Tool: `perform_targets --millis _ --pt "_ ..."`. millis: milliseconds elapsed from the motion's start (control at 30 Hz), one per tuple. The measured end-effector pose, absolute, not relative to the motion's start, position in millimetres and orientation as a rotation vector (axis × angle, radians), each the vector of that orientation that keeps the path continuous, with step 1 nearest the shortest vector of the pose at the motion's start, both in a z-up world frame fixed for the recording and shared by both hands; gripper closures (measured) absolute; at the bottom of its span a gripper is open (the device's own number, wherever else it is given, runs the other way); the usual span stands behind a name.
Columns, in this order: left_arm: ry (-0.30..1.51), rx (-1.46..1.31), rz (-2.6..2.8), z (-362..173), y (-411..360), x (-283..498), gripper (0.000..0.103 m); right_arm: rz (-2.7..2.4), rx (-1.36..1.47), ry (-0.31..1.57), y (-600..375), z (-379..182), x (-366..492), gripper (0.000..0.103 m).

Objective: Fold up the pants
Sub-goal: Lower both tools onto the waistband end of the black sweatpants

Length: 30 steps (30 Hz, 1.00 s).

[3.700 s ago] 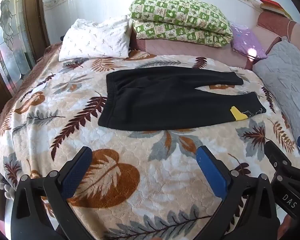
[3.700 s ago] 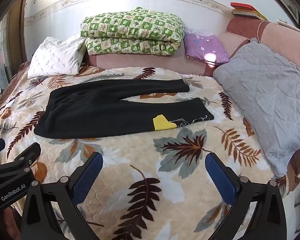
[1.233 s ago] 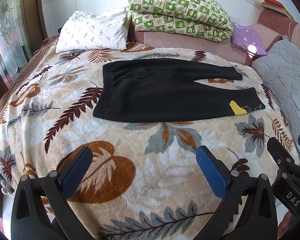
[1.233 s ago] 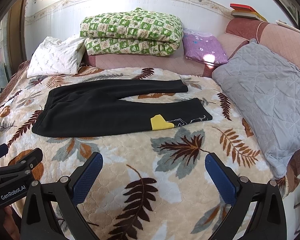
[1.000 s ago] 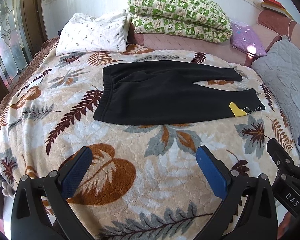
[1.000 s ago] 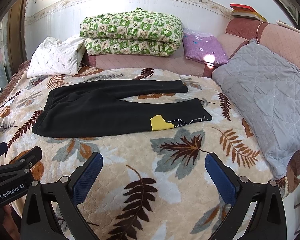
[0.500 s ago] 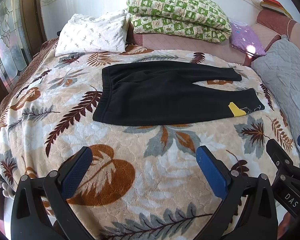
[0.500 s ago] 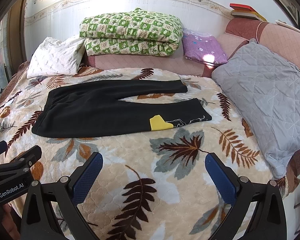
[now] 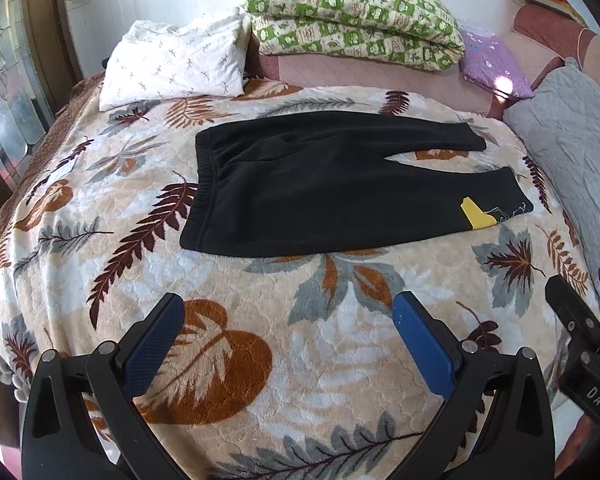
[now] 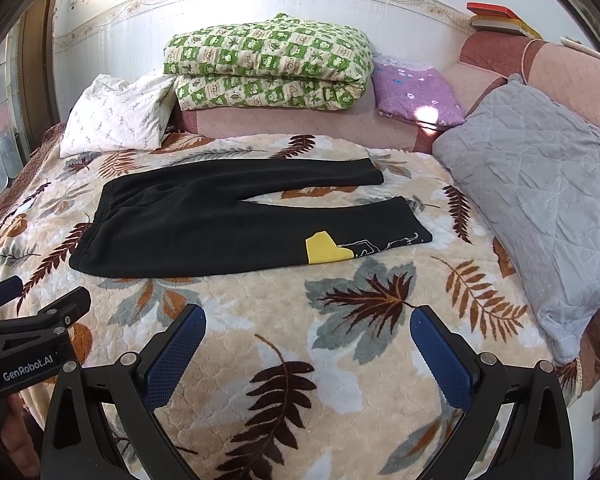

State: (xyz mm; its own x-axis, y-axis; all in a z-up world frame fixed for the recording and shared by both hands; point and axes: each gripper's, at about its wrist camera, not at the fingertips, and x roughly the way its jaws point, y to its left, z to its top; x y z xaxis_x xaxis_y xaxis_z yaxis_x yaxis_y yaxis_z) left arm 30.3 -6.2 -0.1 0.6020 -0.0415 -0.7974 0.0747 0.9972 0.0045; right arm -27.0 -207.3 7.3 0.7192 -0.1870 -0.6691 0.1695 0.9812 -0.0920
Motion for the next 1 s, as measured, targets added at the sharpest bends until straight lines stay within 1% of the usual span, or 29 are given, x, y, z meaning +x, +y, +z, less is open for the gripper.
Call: perform_targets --millis 367,567,700,867,1000 --pt "0.924 0.036 -0.042 21 9 83 0.0 -0.181 -0.005 0.78 -262 35 20 0.002" --pt "0.922 0.047 -0.023 22 11 101 0.0 -0.16 -0.01 0.769 -261 42 37 0.002" --pt "0.975 0.058 -0.018 25 23 126 0.0 -0.107 0.006 0.781 -267 45 55 0.002" --pt "1.055 -0.006 0.002 32 74 190 0.0 -0.119 -0.003 0.799 -309 58 103 0.002" --pt "1.176 -0.079 0.01 6 107 244 0.0 -0.165 0.01 0.812 -356 62 154 0.002"
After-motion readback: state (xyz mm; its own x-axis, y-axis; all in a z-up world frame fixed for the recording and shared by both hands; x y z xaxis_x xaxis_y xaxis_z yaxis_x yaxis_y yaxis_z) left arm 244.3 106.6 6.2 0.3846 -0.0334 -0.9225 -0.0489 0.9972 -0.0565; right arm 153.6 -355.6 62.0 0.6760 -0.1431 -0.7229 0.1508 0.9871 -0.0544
